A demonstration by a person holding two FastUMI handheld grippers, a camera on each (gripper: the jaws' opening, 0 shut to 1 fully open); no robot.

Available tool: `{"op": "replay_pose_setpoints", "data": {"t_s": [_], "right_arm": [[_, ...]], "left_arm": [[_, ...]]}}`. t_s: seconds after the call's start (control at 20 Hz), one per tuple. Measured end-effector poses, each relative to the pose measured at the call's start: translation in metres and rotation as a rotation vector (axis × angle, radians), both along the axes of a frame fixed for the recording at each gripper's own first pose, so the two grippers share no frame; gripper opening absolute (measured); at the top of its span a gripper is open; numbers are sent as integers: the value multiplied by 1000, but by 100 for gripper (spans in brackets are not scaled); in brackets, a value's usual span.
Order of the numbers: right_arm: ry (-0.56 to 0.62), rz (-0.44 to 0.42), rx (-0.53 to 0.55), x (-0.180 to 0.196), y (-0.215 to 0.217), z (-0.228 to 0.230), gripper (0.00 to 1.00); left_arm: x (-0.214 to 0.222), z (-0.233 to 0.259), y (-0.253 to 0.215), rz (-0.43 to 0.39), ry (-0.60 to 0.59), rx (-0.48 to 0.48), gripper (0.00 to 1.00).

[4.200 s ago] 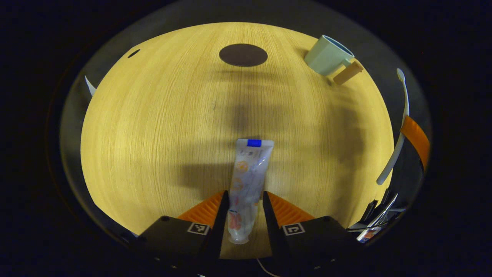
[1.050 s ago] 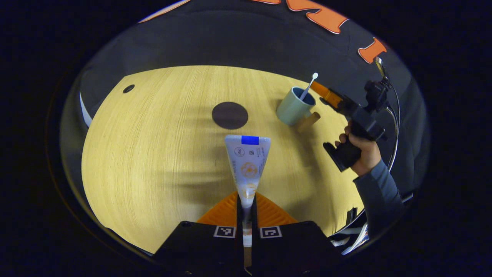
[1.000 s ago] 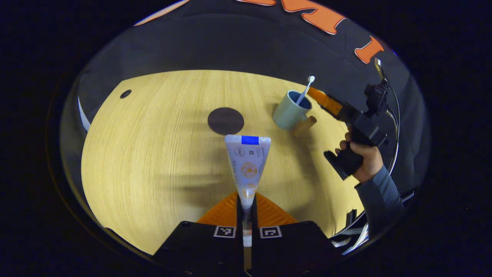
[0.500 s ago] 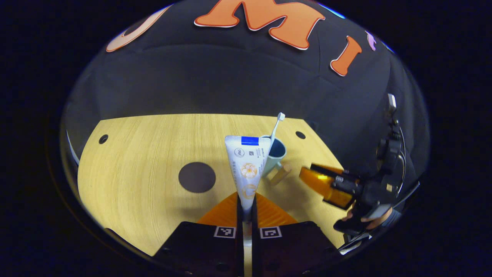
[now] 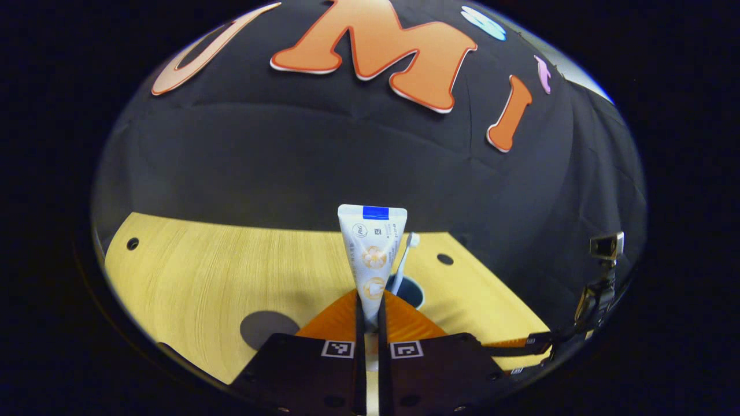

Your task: Put the toothbrush and toothpaste on the desktop into the cup, then pick up the cup and place it on the coaster on the desktop.

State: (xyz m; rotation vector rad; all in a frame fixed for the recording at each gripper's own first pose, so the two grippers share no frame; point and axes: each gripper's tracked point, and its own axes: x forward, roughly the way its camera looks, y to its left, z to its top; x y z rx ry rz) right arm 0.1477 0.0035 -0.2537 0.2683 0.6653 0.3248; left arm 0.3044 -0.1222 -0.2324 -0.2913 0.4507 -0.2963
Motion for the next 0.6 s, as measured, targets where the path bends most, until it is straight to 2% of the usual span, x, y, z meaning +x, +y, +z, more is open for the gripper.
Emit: {"op": "replay_pose_setpoints", "data": {"t_s": [0.2,0.45,0.6], "right_arm": [[7,4,26,-6,6,-6,92],[3,6,34,-12,2,-13,94],[-12,-8,44,-10,-3,-12,94]], "left_arm": [[30,30,-18,15,-179,2,8],[56,36,-41,28,-284,0,8],[66,20,-44,41,-299,29,8]]}}
